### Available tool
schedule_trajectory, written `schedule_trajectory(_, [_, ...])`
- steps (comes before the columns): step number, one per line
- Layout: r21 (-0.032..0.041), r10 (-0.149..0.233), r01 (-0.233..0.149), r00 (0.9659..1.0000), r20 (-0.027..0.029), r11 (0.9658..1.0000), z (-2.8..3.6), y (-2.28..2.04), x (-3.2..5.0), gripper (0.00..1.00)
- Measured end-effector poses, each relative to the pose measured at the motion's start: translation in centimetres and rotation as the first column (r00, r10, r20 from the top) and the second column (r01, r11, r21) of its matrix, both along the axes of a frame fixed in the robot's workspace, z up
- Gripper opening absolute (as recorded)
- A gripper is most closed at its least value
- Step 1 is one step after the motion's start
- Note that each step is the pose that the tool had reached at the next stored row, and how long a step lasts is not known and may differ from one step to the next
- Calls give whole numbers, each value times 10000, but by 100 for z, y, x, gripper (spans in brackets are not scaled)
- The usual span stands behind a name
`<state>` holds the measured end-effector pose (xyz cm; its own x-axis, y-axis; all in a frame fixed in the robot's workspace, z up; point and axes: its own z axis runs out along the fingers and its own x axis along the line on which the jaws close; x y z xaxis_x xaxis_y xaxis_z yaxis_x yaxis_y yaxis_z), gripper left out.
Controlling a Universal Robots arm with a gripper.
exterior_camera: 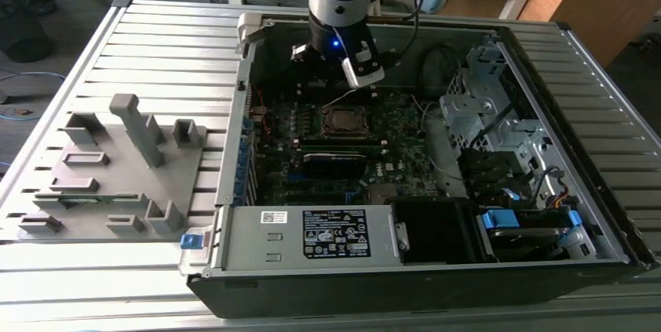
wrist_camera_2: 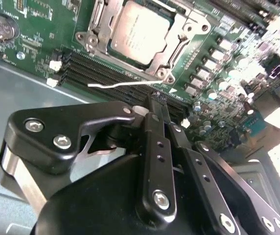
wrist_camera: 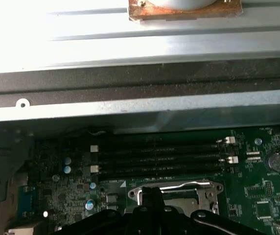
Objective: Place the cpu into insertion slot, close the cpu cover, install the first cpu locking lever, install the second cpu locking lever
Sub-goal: 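Install the first cpu locking lever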
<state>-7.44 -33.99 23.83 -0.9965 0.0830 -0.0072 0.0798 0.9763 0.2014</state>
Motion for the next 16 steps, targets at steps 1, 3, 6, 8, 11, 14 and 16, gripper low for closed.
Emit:
schedule_trajectory(1, [-78, 2, -2, 10000, 0, 10000, 0, 0, 0, 11])
schedule_trajectory(3, [-154, 1, -1, 10000, 1, 9999, -2, 0, 0, 11])
schedule_trajectory(6, [-155, 2, -2, 10000, 1, 9999, -15, 0, 5, 11])
schedule_trajectory(8, [-155, 1, -1, 10000, 1, 9999, -22, 0, 28, 11])
schedule_trajectory(11, [-157, 2, -2, 10000, 0, 9999, -26, 0, 73, 11])
schedule_trajectory(14, [-154, 2, -2, 10000, 0, 9999, -30, 1, 112, 11])
schedule_trajectory(16, [-156, 0, 0, 10000, 1, 9999, -32, 10, 116, 11])
